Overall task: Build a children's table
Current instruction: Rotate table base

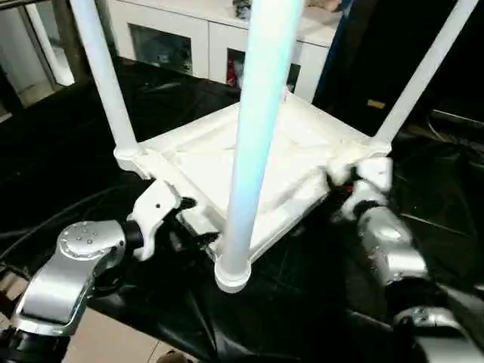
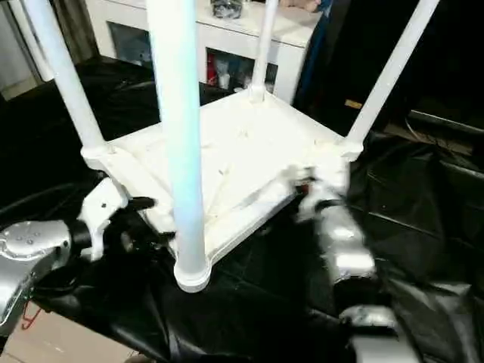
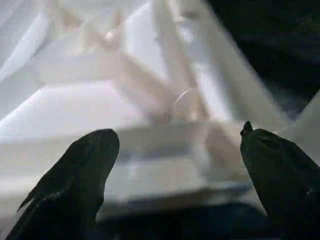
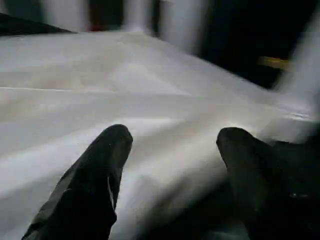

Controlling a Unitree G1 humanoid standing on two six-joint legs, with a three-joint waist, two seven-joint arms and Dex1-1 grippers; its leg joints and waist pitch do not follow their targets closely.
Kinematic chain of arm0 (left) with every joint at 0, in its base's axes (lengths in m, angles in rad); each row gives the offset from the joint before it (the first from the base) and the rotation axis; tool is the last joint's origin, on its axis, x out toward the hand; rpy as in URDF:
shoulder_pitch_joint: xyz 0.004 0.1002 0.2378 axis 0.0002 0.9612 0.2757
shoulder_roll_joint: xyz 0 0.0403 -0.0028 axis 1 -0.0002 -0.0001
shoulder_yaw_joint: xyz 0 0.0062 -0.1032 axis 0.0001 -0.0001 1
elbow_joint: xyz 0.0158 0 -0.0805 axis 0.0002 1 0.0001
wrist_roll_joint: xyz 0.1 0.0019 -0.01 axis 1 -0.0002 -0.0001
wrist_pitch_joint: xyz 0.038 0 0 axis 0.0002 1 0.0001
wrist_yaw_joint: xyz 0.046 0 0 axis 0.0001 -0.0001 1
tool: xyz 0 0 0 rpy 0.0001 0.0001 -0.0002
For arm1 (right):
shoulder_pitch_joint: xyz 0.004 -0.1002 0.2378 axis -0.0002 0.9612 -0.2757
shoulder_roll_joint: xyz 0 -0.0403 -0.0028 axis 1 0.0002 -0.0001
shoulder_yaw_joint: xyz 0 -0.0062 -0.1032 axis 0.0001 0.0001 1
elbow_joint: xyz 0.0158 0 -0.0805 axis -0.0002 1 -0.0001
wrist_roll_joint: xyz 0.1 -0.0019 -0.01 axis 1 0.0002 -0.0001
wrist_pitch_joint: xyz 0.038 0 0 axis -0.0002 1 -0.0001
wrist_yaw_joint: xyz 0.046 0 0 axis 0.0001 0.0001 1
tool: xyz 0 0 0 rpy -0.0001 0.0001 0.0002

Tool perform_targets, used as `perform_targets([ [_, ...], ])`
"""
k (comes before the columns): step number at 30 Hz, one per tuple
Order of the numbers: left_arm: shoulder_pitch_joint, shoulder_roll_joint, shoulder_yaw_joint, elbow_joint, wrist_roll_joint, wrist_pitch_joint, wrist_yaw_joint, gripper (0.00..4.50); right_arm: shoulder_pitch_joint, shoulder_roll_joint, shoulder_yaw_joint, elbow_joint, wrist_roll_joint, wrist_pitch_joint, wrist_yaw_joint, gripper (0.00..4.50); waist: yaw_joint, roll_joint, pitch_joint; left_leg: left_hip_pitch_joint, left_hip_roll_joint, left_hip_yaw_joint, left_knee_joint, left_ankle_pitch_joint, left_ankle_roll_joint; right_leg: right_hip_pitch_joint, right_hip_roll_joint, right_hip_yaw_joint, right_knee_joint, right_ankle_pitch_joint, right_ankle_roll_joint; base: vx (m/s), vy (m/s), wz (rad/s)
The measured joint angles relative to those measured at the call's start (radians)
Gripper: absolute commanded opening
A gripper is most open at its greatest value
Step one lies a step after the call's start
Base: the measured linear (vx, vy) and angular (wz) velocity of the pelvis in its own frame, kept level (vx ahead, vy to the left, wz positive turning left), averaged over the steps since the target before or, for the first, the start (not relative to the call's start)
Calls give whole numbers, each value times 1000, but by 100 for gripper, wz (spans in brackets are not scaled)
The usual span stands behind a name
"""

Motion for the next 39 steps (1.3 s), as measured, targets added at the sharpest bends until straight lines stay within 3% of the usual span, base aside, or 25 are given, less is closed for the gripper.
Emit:
perform_targets([
  [3, -5, -28, 1, 1, -11, -13, 7, 444, -7, -22, -3, 35, -35, 0, -56, 316, -7, -1, 0, 0, 0, 0, 0, 0, 0, 0, 1, 0, 0, -1, 1, 0, 0, 0],
  [6, -38, -81, 14, -2, -84, -13, -6, 444, -12, -28, -2, 83, -66, 2, -121, 316, -10, -5, 1, -1, 0, 1, 0, 0, 0, -1, 1, 0, 0, -1, 1, 0, 0, 0],
  [11, -35, -87, 7, -10, -152, -12, -58, 444, -37, -12, 18, 149, -72, 7, -108, 316, -14, -5, 1, -1, 0, 1, 0, 0, 0, -1, 2, 0, 0, -1, 1, 0, 0, 0],
  [15, -60, -130, -35, -9, -136, -9, -40, 444, -53, 32, 34, 200, -73, 15, -46, 316, -18, -5, 1, -1, 1, 1, 2, 0, 0, -1, 2, 1, 1, 0, 1, 0, 0, 0],
  [18, -101, -171, -64, -9, -116, -6, -1, 444, -73, 59, 50, 228, -76, 16, -37, 316, -36, -5, 1, -1, 1, 0, 3, 0, 0, -1, 2, 1, 1, 2, 1, 0, 0, 0],
  [22, -131, -215, -96, -3, -111, -9, 42, 444, -107, 85, 57, 270, -77, 15, -39, 316, -46, -5, 1, -1, 1, 0, 3, 0, 0, -2, 2, 1, 2, 2, 0, 0, 0, 0],
  [30, -171, -252, -137, 48, -46, -49, 116, 444, -151, 120, 72, 315, -94, -2, -34, 316, -49, -6, 1, -2, 1, 0, 3, 0, 0, -3, 2, 0, 2, 2, 0, 0, 0, 0],
  [39, -173, -306, -98, 73, -50, -97, 186, 444, -160, 140, 70, 345, -73, -70, 38, 316, -45, -6, 1, -2, 2, 0, 3, 1, 2, -3, 2, 0, 2, 2, 0, 0, 0, 0],
])
